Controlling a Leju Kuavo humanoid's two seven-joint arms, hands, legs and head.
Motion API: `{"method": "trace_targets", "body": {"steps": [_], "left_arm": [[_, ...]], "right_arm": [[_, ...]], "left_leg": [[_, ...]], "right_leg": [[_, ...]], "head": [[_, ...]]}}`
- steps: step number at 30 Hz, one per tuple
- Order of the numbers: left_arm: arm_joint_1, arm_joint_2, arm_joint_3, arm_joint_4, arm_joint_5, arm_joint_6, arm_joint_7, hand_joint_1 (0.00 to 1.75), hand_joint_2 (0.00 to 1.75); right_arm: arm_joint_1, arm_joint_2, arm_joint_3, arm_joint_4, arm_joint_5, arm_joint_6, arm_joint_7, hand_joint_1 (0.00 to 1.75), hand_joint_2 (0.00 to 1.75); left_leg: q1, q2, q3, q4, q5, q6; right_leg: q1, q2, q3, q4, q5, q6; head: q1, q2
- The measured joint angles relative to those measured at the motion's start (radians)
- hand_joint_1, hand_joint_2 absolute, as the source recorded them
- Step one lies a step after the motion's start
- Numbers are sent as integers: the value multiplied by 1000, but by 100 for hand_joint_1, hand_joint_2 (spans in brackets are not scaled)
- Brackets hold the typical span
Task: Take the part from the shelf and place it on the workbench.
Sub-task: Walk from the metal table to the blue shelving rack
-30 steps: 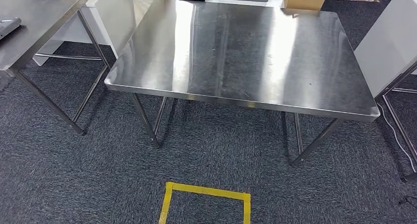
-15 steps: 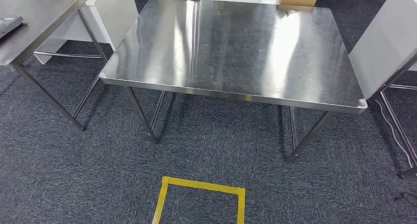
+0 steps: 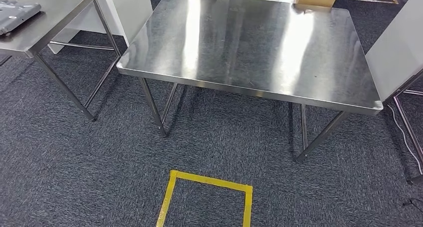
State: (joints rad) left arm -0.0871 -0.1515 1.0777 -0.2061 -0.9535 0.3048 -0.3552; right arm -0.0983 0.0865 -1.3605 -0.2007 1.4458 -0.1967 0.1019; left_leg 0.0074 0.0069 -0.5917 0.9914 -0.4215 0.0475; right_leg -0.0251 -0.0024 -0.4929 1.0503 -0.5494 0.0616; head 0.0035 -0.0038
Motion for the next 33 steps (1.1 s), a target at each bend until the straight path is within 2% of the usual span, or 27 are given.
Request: {"method": "trace_targets", "body": {"steps": [1,2,3,5,6,7,9,10,11,12,13,15,16,17,19,21,22,23,25,26,27,28,30,31,32,33], "left_arm": [[0,0,0,0,0,0,1,0,0],[-1,0,0,0,0,0,1,0,0],[-1,0,0,0,0,0,2,0,0],[0,0,0,0,0,0,2,0,0],[1,0,1,0,0,0,3,0,0],[2,0,1,0,0,0,3,0,0],[2,-1,1,0,0,0,3,0,0],[2,-1,1,0,0,0,3,0,0],[2,-1,1,0,0,0,3,0,0],[2,-1,1,0,0,0,3,0,0],[2,-1,1,0,0,0,3,0,0],[2,0,1,0,-3,-2,3,0,0],[1,1,1,0,-5,-2,2,0,0],[1,2,1,0,-8,-3,2,0,0],[0,3,0,0,-11,-4,3,0,0],[0,2,0,0,-11,-6,3,0,0],[0,2,0,0,-11,-7,2,0,0],[-1,2,0,0,-11,-8,1,0,0],[0,2,1,0,-10,-9,0,0,0],[0,3,1,0,-10,-9,-1,0,0],[0,3,1,0,-10,-9,-2,0,0],[0,3,1,0,-10,-9,-3,0,0],[0,2,1,0,-10,-9,-7,0,0],[0,2,1,0,-9,-9,-8,0,0],[0,3,1,0,-9,-9,-9,0,0],[0,3,1,0,-8,-9,-11,0,0]], "right_arm": [[0,0,0,0,0,0,1,0,0],[-1,0,0,0,0,-1,2,0,0],[-1,0,0,0,0,-1,4,0,0],[-1,0,0,0,0,-2,5,0,0],[-1,1,1,0,0,-2,6,0,0],[-2,0,1,0,0,-2,6,0,0],[-2,0,1,0,0,-2,6,0,0],[-1,0,1,0,0,-2,6,0,0],[0,0,1,0,0,-2,6,0,0],[1,0,1,0,0,-2,6,0,0],[1,0,1,0,0,-2,6,0,0],[1,1,0,0,-3,-2,7,0,0],[0,2,0,0,-4,-2,8,0,0],[0,3,0,0,-5,-3,10,0,0],[-2,5,0,0,-6,-4,14,0,0],[-4,6,0,0,-6,-6,16,0,0],[-4,6,0,0,-6,-7,16,0,0],[-3,6,0,0,-6,-7,16,0,0],[-3,7,0,0,-6,-8,15,0,0],[-2,8,0,0,-6,-8,15,0,0],[-1,8,0,0,-6,-8,14,0,0],[0,8,0,0,-6,-9,12,0,0],[-1,7,0,0,-4,-12,10,0,0],[-2,7,1,0,-3,-14,9,0,0],[-3,7,2,0,-1,-15,8,0,0],[-4,7,3,0,2,-16,6,0,0]], "left_leg": [[-1,-1,-4,5,3,-6],[-2,-3,-8,10,6,-11],[-3,-5,-10,11,10,-17],[0,-9,-16,17,11,-28],[3,-9,-23,30,-5,-34],[5,-10,-36,63,-38,-38],[9,-10,-78,185,-134,-47],[10,-10,-96,250,-170,-51],[11,-10,-102,293,-186,-53],[11,-9,-91,298,-181,-53],[12,-9,-59,263,-158,-50],[10,-10,37,122,-106,-40],[8,-10,76,59,-91,-34],[5,-10,97,21,-86,-30],[0,-10,101,1,-86,-23],[3,-7,94,-11,-75,-9],[4,-5,88,-17,-66,0],[5,-3,81,-22,-57,7],[1,-1,61,-21,-42,13],[-1,0,51,-19,-36,13],[-2,0,42,-18,-30,12],[-2,0,34,-16,-24,11],[-3,-1,20,-9,-16,5],[-4,-1,15,-5,-12,0],[-7,-1,11,0,-9,-5],[-8,-1,7,3,-5,-10]], "right_leg": [[1,4,27,-46,13,0],[4,7,37,-69,16,-5],[9,11,32,-66,18,-13],[3,8,19,-69,24,-33],[0,5,14,-70,29,-44],[-3,2,8,-71,37,-55],[-1,-3,-6,-71,50,-69],[1,-5,-13,-70,56,-71],[3,-6,-19,-69,62,-71],[5,-7,-24,-68,67,-68],[5,-7,-28,-67,70,-65],[7,-7,-31,-66,75,-59],[8,-7,-32,-66,78,-54],[10,-7,-34,-66,82,-48],[12,-8,-40,-66,91,-34],[14,-7,-53,-53,84,-25],[16,-6,-68,-25,63,-25],[16,-4,-90,23,31,-29],[13,-1,-144,159,-40,-35],[13,-1,-159,210,-60,-32],[12,-1,-155,226,-63,-25],[12,-1,-130,198,-51,-16],[12,-1,-33,49,-11,-4],[14,0,9,-19,6,-6],[16,1,31,-63,16,-11],[18,2,37,-81,19,-18]], "head": [[0,0],[-1,0],[-2,0],[-5,0],[-7,0],[-10,0],[-15,0],[-17,0],[-17,0],[-17,0],[-17,0],[-18,0],[-18,0],[-19,0],[-20,0],[-18,0],[-14,0],[-9,0],[-2,0],[0,0],[0,0],[1,0],[3,0],[3,0],[2,0],[1,0]]}}
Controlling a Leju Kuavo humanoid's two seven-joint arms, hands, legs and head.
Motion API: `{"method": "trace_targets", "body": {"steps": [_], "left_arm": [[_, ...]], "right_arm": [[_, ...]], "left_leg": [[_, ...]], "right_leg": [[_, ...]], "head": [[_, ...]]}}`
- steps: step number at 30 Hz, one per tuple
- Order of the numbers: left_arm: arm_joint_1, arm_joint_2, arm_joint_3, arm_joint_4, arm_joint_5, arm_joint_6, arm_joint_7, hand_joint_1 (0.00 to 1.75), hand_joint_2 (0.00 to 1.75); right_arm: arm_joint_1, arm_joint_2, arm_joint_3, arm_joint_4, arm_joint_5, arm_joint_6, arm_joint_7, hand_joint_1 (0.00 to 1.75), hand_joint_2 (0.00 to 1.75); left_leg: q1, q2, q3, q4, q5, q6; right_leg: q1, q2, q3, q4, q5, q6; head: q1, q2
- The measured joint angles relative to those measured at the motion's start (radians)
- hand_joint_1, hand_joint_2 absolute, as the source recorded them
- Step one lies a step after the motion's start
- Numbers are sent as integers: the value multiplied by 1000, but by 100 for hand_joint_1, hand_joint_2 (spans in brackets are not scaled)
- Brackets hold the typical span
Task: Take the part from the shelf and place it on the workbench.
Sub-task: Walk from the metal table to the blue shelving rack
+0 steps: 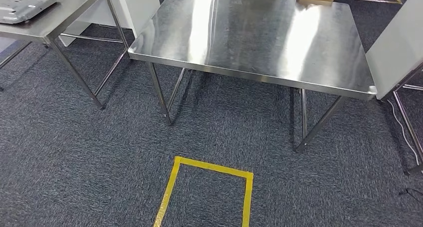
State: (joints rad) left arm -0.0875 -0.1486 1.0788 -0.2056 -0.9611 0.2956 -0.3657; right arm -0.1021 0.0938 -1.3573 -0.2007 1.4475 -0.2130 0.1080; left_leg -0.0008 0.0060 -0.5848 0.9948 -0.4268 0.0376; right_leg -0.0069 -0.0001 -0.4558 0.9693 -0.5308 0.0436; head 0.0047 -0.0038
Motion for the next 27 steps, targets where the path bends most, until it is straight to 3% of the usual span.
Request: {"method": "trace_targets", "body": {"steps": [1,3,4,6,7,8,9,10,11,13,15,19,23,27], "left_arm": [[0,0,0,0,1,0,-1,0,0],[1,2,2,0,6,-1,-2,0,0],[1,3,3,0,10,-1,-3,0,0],[2,5,6,0,13,-1,-6,0,0],[2,5,8,0,14,-1,-8,0,0],[2,5,9,0,14,0,-10,0,0],[2,5,11,0,13,2,-14,0,0],[2,6,12,0,13,5,-18,0,0],[2,6,13,0,12,8,-23,0,0],[2,7,13,0,11,12,-30,0,0],[1,7,13,0,10,16,-34,0,0],[2,5,14,0,7,26,-34,0,0],[2,5,14,0,4,29,-34,0,0],[2,5,14,0,-1,29,-34,0,0]], "right_arm": [[0,0,2,0,2,-1,-2,0,0],[-1,1,6,0,6,-2,-7,0,0],[-1,2,8,0,7,-3,-10,0,0],[-1,2,11,0,6,-5,-14,0,0],[-1,1,12,0,5,-6,-16,0,0],[0,1,12,0,5,-7,-17,0,0],[0,1,13,0,5,-8,-17,0,0],[1,1,13,0,7,-9,-18,0,0],[1,2,14,0,9,-10,-18,0,0],[1,3,17,0,12,-14,-19,0,0],[-1,3,20,0,13,-17,-18,0,0],[-2,2,21,0,7,-22,-14,0,0],[-2,2,21,0,0,-24,-12,0,0],[-1,3,21,0,-6,-24,-11,0,0]], "left_leg": [[-1,0,-3,2,4,-6],[3,-3,-11,12,-1,-17],[6,-4,-21,34,-26,-23],[11,-8,-57,135,-115,-34],[14,-8,-76,201,-159,-39],[16,-8,-88,255,-185,-44],[19,-8,-87,279,-189,-48],[22,-8,-66,265,-173,-49],[24,-8,-27,213,-144,-50],[26,-8,65,69,-102,-46],[21,-9,105,-5,-96,-37],[11,-9,98,-16,-92,-26],[-6,-8,88,-14,-83,-9],[-14,-8,76,-5,-79,1]], "right_leg": [[3,1,-7,3,5,-7],[-8,0,-19,0,13,-26],[-12,-2,-25,-2,21,-38],[-14,-6,-39,-2,36,-54],[-13,-8,-47,-2,42,-58],[-12,-8,-54,-1,48,-57],[-12,-9,-61,0,53,-55],[-12,-8,-67,2,57,-52],[-13,-8,-72,5,60,-49],[-12,-8,-80,12,64,-42],[-9,-8,-85,15,70,-32],[5,-8,-100,18,72,-30],[-5,-6,-102,14,87,-7],[-14,-6,-107,10,98,10]], "head": [[-2,0],[-4,0],[-7,0],[-14,0],[-17,0],[-18,0],[-18,0],[-18,0],[-19,0],[-20,0],[-21,0],[-10,0],[-5,0],[-6,0]]}}
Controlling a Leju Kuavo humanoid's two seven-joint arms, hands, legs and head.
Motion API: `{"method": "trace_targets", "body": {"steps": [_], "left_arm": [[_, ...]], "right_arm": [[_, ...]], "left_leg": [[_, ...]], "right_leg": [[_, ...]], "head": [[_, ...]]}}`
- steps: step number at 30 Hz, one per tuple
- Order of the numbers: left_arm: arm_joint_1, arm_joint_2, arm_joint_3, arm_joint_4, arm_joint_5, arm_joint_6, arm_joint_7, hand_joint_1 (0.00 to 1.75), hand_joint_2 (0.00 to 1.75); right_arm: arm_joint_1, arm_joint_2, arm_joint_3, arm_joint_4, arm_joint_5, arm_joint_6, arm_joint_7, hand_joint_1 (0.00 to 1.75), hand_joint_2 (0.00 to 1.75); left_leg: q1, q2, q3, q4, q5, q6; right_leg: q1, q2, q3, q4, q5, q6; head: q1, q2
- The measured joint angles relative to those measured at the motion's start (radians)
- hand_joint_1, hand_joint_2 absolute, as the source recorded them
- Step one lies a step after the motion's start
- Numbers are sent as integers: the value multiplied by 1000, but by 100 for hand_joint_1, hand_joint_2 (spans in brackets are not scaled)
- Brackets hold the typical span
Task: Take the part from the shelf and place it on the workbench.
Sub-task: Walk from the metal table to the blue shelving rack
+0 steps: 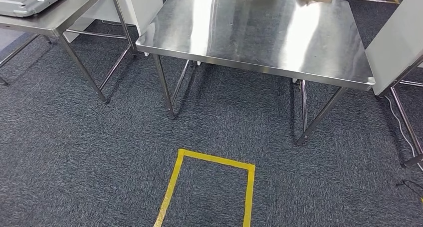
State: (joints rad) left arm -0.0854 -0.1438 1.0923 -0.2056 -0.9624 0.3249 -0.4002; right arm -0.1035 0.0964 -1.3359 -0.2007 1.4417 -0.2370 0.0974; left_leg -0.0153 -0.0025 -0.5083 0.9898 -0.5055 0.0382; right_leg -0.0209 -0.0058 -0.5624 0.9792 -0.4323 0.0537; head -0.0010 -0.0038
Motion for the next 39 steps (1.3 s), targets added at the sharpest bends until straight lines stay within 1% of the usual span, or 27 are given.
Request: {"method": "trace_targets", "body": {"steps": [3,5,6,7,9,10,11,12,13,14,15,16,17,19,21,23,25,26,27,28,29,31,33,35,36,37,39], "left_arm": [[0,0,0,0,-1,1,0,0,0],[0,-1,0,0,-1,1,0,0,0],[-1,-1,0,0,-1,1,0,0,0],[-1,-2,0,0,-1,1,0,0,0],[-1,-2,0,0,-1,2,0,0,0],[0,-2,0,0,-1,3,0,0,0],[0,-2,0,0,-1,3,0,0,0],[0,-2,0,0,-1,4,0,0,0],[0,-3,0,0,-1,5,0,0,0],[0,-4,0,0,-1,6,-1,0,0],[0,-4,0,0,-2,7,-1,0,0],[0,-4,0,0,-2,8,-1,0,0],[0,-4,0,0,-2,9,-1,0,0],[-1,-4,0,0,-3,10,-2,0,0],[-2,-4,0,0,-4,10,-2,0,0],[-2,-4,0,0,-5,10,-2,0,0],[-1,-4,-1,0,-6,10,-3,0,0],[0,-4,-1,0,-6,10,-3,0,0],[1,-4,-1,0,-6,10,-3,0,0],[1,-4,-1,0,-6,10,-3,0,0],[1,-3,-1,0,-6,10,-3,0,0],[1,-2,-1,0,-6,10,-3,0,0],[1,-2,-1,0,-7,11,-3,0,0],[1,-2,-1,0,-7,11,-4,0,0],[0,-3,-1,0,-7,11,-4,0,0],[0,-4,-1,0,-7,11,-4,0,0],[0,-3,-1,0,-7,11,-4,0,0]], "right_arm": [[-1,0,0,0,-2,-1,0,0,0],[-1,0,0,0,-2,-1,0,0,0],[0,0,0,0,-2,-1,0,0,0],[0,0,0,0,-2,-1,0,0,0],[0,1,0,0,-2,-1,0,0,0],[1,1,0,0,-2,-1,0,0,0],[2,0,0,0,-2,-1,1,0,0],[3,-1,0,0,-2,-1,1,0,0],[4,-2,0,0,-2,-1,1,0,0],[4,-3,0,0,-2,-1,2,0,0],[2,-3,0,0,-3,-1,2,0,0],[-1,-4,0,0,-4,-1,2,0,0],[-3,-4,0,0,-5,-1,2,0,0],[-4,-3,0,0,-7,-1,2,0,0],[-2,-3,0,0,-9,-1,2,0,0],[-3,-3,0,0,-11,-1,2,0,0],[-3,-3,0,0,-12,1,2,0,0],[-3,-3,0,0,-13,1,2,0,0],[-2,-3,0,0,-14,2,2,0,0],[-1,-3,0,0,-14,2,2,0,0],[-1,-2,0,0,-14,3,2,0,0],[-3,-1,0,0,-15,4,1,0,0],[-6,0,0,0,-16,5,0,0,0],[-5,-1,0,0,-16,5,-1,0,0],[-3,-2,0,0,-16,5,-1,0,0],[-2,-2,0,0,-16,5,-1,0,0],[-3,-2,0,0,-16,5,-1,0,0]], "left_leg": [[-3,0,-7,5,1,8],[0,2,-8,1,8,19],[3,5,-9,-3,13,26],[5,9,-11,-6,18,33],[6,16,-20,-7,24,39],[5,20,-23,-6,25,39],[3,23,-26,-6,27,39],[2,28,-27,-6,27,39],[1,33,-27,-5,28,38],[0,39,-26,-5,28,36],[-2,45,-25,-4,27,33],[-4,52,-24,-3,26,29],[-6,58,-25,-2,25,23],[-7,71,-25,0,25,14],[-2,61,-34,15,10,0],[6,26,-70,95,-44,-15],[15,6,-127,227,-109,-25],[19,4,-148,274,-123,-30],[23,3,-153,287,-117,-33],[28,1,-140,261,-91,-36],[33,-8,-111,202,-54,-37],[43,-56,-48,72,-4,-37],[44,-87,-24,18,2,-33],[40,-67,-26,12,6,-21],[39,-55,-24,6,11,-12],[39,-41,-22,-1,16,-2],[36,-12,-20,-8,23,9]], "right_leg": [[-3,0,-2,-2,5,8],[-5,0,-7,1,3,13],[-6,0,-16,18,-9,12],[-6,1,-35,58,-34,8],[-8,1,-94,194,-102,-1],[-7,1,-122,262,-129,-2],[-5,1,-134,301,-143,1],[-4,1,-126,299,-140,5],[-2,-1,-95,253,-122,11],[0,-11,-48,176,-97,15],[4,-25,-6,100,-78,13],[9,-35,24,41,-63,6],[14,-41,39,8,-57,-4],[18,-28,37,-2,-53,-24],[10,-13,38,-6,-47,-38],[2,0,41,-10,-39,-52],[3,16,36,-9,-35,-59],[3,25,35,-7,-35,-59],[3,36,34,-5,-34,-60],[2,47,33,-2,-35,-59],[2,59,33,1,-35,-59],[4,83,28,8,-34,-55],[6,104,14,11,-30,-42],[5,123,0,11,-23,-24],[6,115,-9,18,-26,-19],[7,96,-24,41,-38,-19],[8,43,-79,146,-91,-26]], "head": [[0,0],[0,0],[2,0],[6,0],[15,0],[19,0],[19,0],[20,0],[20,0],[21,0],[22,0],[21,0],[20,0],[17,0],[16,0],[11,0],[5,0],[4,0],[3,0],[2,0],[1,0],[0,0],[0,0],[1,0],[1,0],[4,0],[15,0]]}}
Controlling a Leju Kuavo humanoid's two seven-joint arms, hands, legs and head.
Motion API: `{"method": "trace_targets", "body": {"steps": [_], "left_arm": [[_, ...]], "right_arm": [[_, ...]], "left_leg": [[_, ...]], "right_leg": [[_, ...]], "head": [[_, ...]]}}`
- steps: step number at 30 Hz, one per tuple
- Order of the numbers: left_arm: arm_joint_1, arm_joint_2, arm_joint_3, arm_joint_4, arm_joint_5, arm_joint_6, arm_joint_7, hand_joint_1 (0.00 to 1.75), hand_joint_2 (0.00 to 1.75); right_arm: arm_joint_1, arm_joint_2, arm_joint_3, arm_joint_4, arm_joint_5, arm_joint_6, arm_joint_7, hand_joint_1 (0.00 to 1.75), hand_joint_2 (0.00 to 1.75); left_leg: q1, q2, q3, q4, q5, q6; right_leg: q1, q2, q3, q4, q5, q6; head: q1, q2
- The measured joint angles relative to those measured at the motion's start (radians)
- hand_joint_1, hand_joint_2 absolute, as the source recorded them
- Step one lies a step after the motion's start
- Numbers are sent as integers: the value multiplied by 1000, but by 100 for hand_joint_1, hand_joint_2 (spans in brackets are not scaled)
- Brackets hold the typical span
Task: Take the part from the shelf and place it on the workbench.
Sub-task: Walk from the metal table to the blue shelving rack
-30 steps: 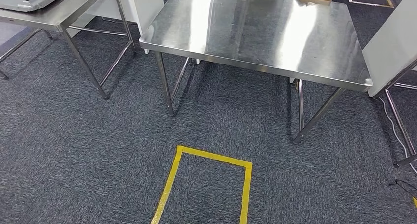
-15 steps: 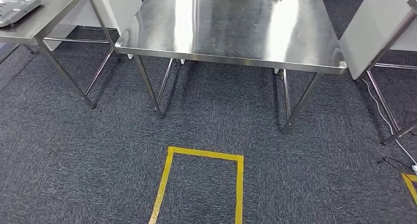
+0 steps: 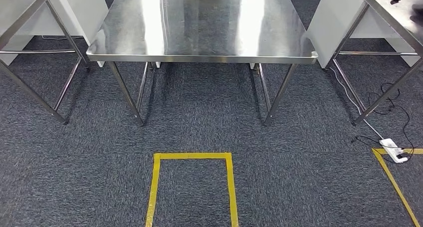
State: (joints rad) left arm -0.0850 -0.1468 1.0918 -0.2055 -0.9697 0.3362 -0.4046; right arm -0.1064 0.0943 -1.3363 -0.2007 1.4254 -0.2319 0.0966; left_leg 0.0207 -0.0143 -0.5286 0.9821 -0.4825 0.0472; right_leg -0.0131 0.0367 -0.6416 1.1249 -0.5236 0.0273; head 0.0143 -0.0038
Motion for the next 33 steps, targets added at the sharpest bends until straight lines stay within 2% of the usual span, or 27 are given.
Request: {"method": "trace_targets", "body": {"steps": [2,3,4,5,6,8,9,12,16,19,23,26,28,30,31,32,33], "left_arm": [[2,1,0,0,0,0,0,0,0],[2,2,0,0,-1,0,1,0,0],[2,2,0,0,-2,0,2,0,0],[2,2,0,0,-2,-1,4,0,0],[1,1,0,0,-3,-4,8,0,0],[0,1,0,0,-3,-11,17,0,0],[-1,1,0,0,-2,-14,22,0,0],[0,4,1,0,-1,-19,29,0,0],[-1,3,1,0,2,-21,31,0,0],[-1,5,2,0,3,-22,31,0,0],[-1,7,3,0,4,-22,32,0,0],[-1,8,3,0,5,-23,33,0,0],[-1,6,3,0,5,-24,34,0,0],[-1,5,3,0,5,-25,34,0,0],[-1,5,3,0,5,-26,34,0,0],[-1,4,4,0,5,-26,34,0,0],[0,4,4,0,5,-27,34,0,0]], "right_arm": [[-1,1,0,0,4,0,3,0,0],[0,1,0,0,9,1,7,0,0],[2,0,1,0,14,3,11,0,0],[4,-1,1,0,18,5,15,0,0],[4,-1,2,0,21,7,18,0,0],[3,-2,3,0,24,10,19,0,0],[2,-2,4,0,25,13,20,0,0],[4,-2,6,0,27,19,23,0,0],[3,-4,9,0,28,20,26,0,0],[3,-3,12,0,29,20,30,0,0],[3,-2,16,0,30,21,33,0,0],[3,-3,17,0,32,21,33,0,0],[3,-4,18,0,32,21,33,0,0],[4,-5,18,0,32,21,33,0,0],[5,-5,18,0,32,21,33,0,0],[6,-6,18,0,32,21,34,0,0],[6,-7,18,0,32,21,34,0,0]], "left_leg": [[-5,25,-5,0,1,2],[-6,35,-6,1,1,2],[-6,42,-6,1,2,2],[-6,47,-6,2,2,1],[-5,51,-6,3,2,-1],[-9,54,-7,8,1,-10],[-11,53,-10,12,0,-11],[-8,49,-14,18,1,-16],[-1,48,-14,14,6,-26],[0,48,-17,15,6,-27],[-2,47,-19,18,5,-24],[-3,48,-14,4,15,-16],[1,50,-7,-19,30,-7],[4,51,-10,-27,37,-2],[3,52,-13,-27,38,-3],[3,51,-14,-26,38,-4],[4,51,-16,-25,39,-6]], "right_leg": [[-3,-21,-57,125,-50,-2],[-5,-24,-63,150,-56,3],[-6,-26,-47,135,-47,12],[-7,-28,-11,83,-27,21],[-9,-33,37,6,-3,28],[-8,-39,107,-117,29,28],[-9,-41,122,-143,34,25],[-8,-40,122,-141,35,19],[-1,-40,120,-140,36,12],[-2,-41,120,-141,38,8],[-4,-41,120,-142,39,10],[-2,-42,121,-146,41,19],[1,-41,97,-101,12,17],[-3,-39,38,20,-48,11],[-6,-38,9,82,-71,13],[-10,-38,-7,120,-81,20],[-14,-38,-3,120,-74,31]], "head": [[8,0],[8,0],[8,0],[9,0],[10,0],[12,0],[9,0],[2,0],[1,0],[0,0],[-2,0],[-3,0],[-1,0],[5,0],[7,0],[8,0],[9,0]]}}
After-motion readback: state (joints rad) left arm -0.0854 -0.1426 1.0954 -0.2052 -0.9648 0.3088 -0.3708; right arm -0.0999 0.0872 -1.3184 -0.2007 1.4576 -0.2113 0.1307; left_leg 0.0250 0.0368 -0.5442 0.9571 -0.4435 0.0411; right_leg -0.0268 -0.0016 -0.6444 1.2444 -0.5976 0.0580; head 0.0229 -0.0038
